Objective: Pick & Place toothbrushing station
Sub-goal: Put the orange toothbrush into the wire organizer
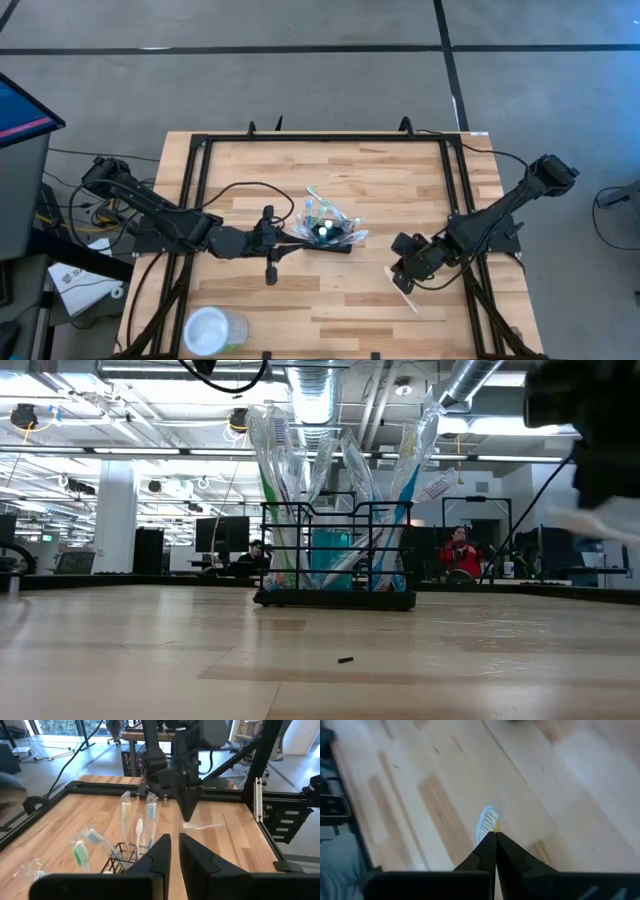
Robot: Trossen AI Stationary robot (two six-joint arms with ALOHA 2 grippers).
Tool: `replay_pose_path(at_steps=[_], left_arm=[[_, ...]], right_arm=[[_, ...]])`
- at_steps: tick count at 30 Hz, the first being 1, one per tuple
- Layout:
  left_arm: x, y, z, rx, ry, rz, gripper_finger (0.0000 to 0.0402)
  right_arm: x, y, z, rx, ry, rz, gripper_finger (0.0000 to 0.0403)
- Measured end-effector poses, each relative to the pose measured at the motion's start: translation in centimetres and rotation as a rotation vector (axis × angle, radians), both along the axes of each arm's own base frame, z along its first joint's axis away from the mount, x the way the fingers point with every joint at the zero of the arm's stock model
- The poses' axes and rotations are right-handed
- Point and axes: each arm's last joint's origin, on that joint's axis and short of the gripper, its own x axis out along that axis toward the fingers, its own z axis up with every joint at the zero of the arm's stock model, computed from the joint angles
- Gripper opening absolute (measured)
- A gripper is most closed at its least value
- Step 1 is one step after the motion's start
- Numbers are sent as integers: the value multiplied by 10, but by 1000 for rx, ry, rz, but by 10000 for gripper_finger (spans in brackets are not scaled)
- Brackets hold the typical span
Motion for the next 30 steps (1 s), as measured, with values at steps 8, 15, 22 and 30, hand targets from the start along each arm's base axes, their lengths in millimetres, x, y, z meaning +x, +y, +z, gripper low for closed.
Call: replay_pose_path(at_steps=[8,15,22,30], left_arm=[[0,0,1,-7,-13,0,30],[1,0,2,-12,-24,0,30],[1,0,4,-18,-36,0,30],[1,0,4,-20,-41,0,30]], right_arm=[[3,-6,30,-129,-148,40,0],[0,-11,48,-244,-257,33,0],[1,-14,67,-327,-361,35,0],[2,-13,92,-374,-473,83,0]])
